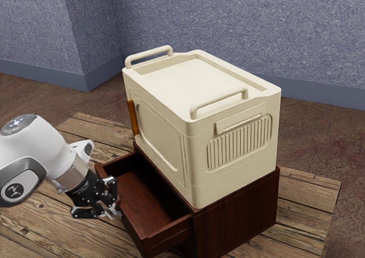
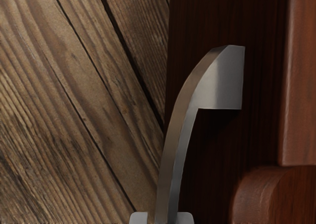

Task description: Pull the drawer handle with one arm to open the drawer

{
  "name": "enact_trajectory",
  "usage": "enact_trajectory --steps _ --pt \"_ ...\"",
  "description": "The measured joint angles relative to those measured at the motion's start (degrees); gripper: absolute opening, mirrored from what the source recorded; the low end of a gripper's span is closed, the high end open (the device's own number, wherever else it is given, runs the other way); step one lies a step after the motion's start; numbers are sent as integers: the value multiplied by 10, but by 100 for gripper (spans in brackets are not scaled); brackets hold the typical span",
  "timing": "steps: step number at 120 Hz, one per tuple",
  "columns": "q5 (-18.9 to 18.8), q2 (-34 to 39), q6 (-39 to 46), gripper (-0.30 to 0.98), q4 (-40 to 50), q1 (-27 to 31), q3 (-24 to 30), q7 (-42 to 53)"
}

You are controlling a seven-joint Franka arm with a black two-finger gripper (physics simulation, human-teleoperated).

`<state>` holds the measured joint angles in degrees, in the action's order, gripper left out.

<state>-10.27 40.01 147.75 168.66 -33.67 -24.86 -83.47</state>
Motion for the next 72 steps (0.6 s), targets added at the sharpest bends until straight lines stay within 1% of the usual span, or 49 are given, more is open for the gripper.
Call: enact_trajectory --steps 18,72 --pt "0 18 -7 -8 11 9 10 0" --pt "-13 60 -30 -8 25 27 11 -1"
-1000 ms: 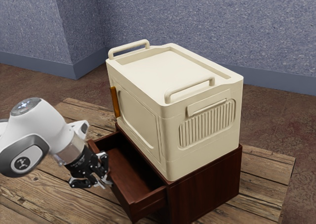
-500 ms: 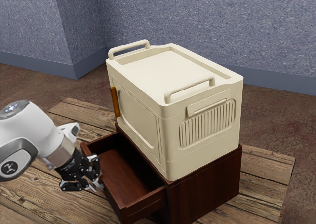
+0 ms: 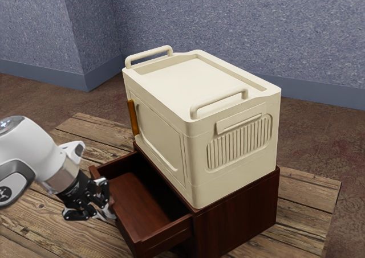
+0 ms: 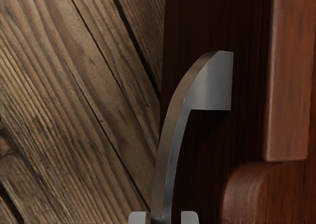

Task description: Pull the drawer handle with one arm to open the drawer

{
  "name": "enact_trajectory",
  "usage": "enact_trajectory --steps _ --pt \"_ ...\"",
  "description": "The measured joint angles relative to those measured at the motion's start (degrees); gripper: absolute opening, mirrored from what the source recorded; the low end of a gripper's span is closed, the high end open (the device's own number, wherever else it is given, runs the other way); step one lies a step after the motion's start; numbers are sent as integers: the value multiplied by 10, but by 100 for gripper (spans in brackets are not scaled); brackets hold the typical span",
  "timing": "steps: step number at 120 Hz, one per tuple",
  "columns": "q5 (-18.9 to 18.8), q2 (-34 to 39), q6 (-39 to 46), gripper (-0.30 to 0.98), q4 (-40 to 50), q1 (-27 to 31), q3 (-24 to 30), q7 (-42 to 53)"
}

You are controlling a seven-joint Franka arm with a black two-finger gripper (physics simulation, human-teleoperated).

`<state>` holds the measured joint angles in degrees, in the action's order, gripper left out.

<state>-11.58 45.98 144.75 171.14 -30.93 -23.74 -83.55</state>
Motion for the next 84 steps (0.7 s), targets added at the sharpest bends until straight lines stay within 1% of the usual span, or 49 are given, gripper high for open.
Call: enact_trajectory --steps 50,84 --pt "-6 18 -28 -8 0 5 0 -1" --pt "-7 35 -68 -7 0 20 0 -2"
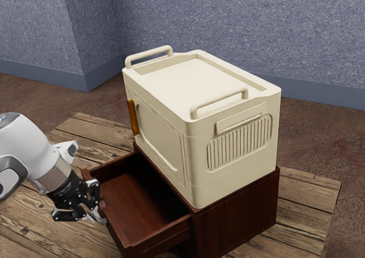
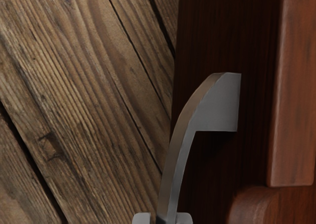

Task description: Pull the drawer handle with one arm to open the drawer

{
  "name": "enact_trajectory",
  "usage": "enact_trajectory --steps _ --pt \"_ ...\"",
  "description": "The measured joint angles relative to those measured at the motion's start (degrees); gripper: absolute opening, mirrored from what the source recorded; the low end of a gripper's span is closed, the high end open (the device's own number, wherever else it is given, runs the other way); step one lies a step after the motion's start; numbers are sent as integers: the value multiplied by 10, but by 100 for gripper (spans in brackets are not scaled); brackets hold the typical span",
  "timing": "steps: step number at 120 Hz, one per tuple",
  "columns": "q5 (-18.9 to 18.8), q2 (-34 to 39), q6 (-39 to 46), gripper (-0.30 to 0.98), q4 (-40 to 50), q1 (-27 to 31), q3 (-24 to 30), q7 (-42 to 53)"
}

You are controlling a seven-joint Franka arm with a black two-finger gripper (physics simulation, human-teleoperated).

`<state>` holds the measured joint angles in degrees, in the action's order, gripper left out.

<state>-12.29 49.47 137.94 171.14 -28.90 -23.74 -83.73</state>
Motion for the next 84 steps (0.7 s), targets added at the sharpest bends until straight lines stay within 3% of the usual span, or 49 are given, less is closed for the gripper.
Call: enact_trajectory --steps 24,84 --pt "-2 12 -19 -6 0 1 0 0" --pt "-22 81 -90 22 -26 30 9 2"
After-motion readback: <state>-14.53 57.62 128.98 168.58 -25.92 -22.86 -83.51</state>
